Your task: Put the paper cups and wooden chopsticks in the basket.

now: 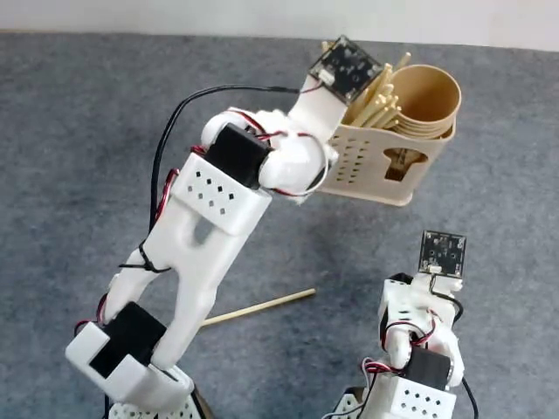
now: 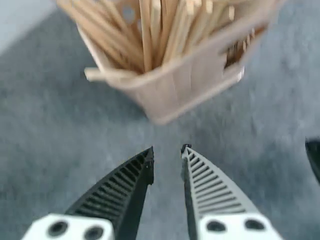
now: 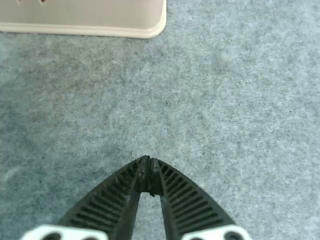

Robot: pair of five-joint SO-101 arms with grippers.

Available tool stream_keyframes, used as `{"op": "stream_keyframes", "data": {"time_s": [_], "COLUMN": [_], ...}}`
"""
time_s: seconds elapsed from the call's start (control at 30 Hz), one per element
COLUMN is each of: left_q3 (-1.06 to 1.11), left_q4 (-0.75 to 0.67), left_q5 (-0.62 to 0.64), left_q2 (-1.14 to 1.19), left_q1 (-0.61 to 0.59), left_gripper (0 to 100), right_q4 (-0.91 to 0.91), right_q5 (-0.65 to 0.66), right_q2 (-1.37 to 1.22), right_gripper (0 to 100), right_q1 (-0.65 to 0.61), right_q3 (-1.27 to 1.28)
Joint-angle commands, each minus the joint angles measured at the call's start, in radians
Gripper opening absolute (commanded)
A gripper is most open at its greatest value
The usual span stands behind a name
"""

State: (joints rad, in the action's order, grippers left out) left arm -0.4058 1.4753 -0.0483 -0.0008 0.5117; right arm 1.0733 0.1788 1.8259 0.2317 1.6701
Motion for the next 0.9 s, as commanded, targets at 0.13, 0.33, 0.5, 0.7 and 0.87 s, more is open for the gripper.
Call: {"op": "stream_keyframes", "data": {"time_s": [0.13, 0.33, 0.5, 0.7, 0.87], "left_q3": [0.136, 0.392, 0.700, 1.055, 1.222], "left_q4": [0.114, 0.035, -0.138, -0.315, -0.400], "left_q5": [-0.003, -0.003, -0.003, -0.003, -0.115], "left_q2": [-0.061, -0.077, -0.236, -0.397, -0.403], "left_q1": [0.035, 0.036, 0.038, 0.038, 0.038], "left_gripper": [10, 10, 11, 11, 11], "right_q4": [-0.028, -0.027, -0.027, -0.027, -0.027], "right_q5": [-0.002, -0.002, -0.002, -0.002, -0.002], "right_q2": [0.013, 0.013, 0.013, 0.013, 0.013], "right_gripper": [0.5, 0.5, 0.5, 0.5, 0.5], "right_q1": [0.012, 0.012, 0.012, 0.012, 0.012], "right_q3": [0.117, 0.117, 0.117, 0.117, 0.117]}}
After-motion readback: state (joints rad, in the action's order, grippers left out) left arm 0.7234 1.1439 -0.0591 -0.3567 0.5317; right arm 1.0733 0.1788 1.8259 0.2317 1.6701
